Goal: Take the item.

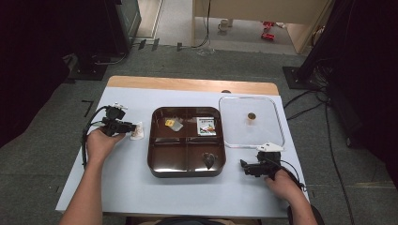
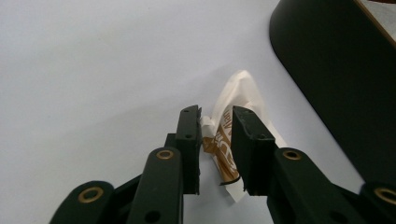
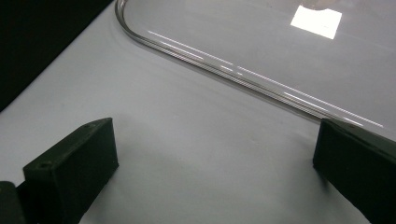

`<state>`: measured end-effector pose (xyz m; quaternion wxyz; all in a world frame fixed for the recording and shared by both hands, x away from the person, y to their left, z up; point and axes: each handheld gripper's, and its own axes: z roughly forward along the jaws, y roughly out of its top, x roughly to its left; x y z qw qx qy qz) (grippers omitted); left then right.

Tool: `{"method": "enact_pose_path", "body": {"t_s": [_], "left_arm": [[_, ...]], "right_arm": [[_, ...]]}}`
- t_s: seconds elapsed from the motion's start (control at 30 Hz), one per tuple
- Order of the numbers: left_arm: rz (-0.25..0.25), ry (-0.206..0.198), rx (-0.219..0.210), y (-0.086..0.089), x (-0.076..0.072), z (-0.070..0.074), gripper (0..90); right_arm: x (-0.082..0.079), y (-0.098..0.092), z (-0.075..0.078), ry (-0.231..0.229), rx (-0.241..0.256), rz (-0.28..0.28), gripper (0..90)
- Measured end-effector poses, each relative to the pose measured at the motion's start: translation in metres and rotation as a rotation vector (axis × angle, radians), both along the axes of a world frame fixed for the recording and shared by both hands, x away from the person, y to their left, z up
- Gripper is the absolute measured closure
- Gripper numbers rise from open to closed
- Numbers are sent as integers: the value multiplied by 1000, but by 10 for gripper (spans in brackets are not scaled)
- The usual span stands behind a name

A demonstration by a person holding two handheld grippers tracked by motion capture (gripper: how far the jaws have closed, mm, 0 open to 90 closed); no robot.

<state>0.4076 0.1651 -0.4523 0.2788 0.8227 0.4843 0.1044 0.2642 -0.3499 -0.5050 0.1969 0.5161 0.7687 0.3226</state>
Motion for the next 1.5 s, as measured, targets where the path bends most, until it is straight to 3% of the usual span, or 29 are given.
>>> {"method": "enact_pose_path", "body": {"t_s": [0.4,0.6,0.9,1.13,1.33,1.5], "left_arm": [[19,-78,-46,18,-23,13,628],[19,-126,-71,24,-35,14,542],[21,-155,-89,35,-55,11,485],[49,-151,-111,50,-65,1,453],[99,-153,-76,53,-66,-11,401],[84,-134,-45,53,-63,-20,364]], "right_arm": [[0,0,0,-1,-1,1,0],[0,0,0,0,-1,1,0],[0,0,0,0,0,1,0],[0,0,0,0,-1,2,0],[0,0,0,0,-1,2,0],[0,0,0,0,-1,2,0]]}}
